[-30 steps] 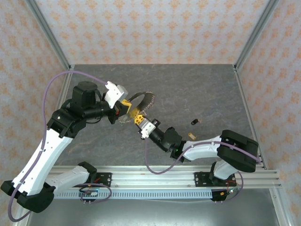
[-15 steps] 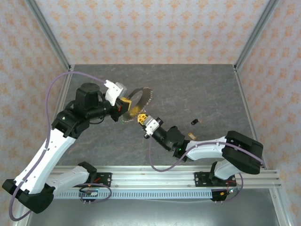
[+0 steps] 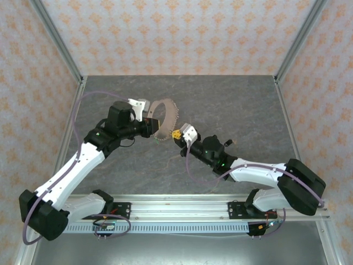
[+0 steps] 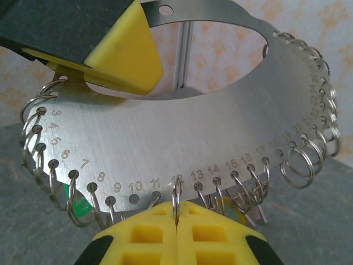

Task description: Put the keys on the keyring

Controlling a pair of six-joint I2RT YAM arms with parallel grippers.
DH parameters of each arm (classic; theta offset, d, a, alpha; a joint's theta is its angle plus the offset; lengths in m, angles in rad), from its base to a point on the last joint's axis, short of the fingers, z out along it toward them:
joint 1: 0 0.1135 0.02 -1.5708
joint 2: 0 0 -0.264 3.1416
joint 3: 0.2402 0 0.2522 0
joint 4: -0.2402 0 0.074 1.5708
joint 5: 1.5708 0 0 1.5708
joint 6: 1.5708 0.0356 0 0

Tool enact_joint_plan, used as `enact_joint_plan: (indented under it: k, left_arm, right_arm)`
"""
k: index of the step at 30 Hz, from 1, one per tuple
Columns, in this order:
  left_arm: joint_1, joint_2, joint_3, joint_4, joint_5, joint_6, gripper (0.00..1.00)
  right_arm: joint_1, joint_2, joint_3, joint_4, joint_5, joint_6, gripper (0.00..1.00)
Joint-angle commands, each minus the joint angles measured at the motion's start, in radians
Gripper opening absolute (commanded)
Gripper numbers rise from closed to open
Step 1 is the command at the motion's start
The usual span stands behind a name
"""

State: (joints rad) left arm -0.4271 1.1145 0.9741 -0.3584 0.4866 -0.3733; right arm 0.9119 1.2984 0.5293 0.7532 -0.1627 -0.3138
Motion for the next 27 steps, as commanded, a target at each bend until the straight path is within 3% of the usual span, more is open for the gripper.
enact_joint_plan:
  k: [1,3,12,23,27]
  left_arm:
    - [0.006,0.031,-0.048,0.117,-0.011,-0.129,0.23]
    - [0.012,0.050,-0.064,0.134,-0.030,-0.156,0.31]
    - [0.018,0.118,-0.150,0.194,-0.043,-0.245,0.34]
    - [0.007,0.246,-0.333,0.474,-0.076,-0.407,0.40]
    - [0.000,0.301,-0.336,0.492,-0.079,-0.426,0.48]
  right_arm:
    - [-0.030,-0.031,0.034,-0.064,-0.118,0.074,0.00]
    - [-0.045,-0.029,0.035,-0.087,-0.133,0.081,0.00]
    - [-0.100,0.037,0.035,-0.091,-0.143,0.117,0.00]
    - [-0.104,0.159,0.086,-0.177,-0.110,0.019,0.00]
    - [-0.117,0.186,0.084,-0.138,-0.162,0.042,0.00]
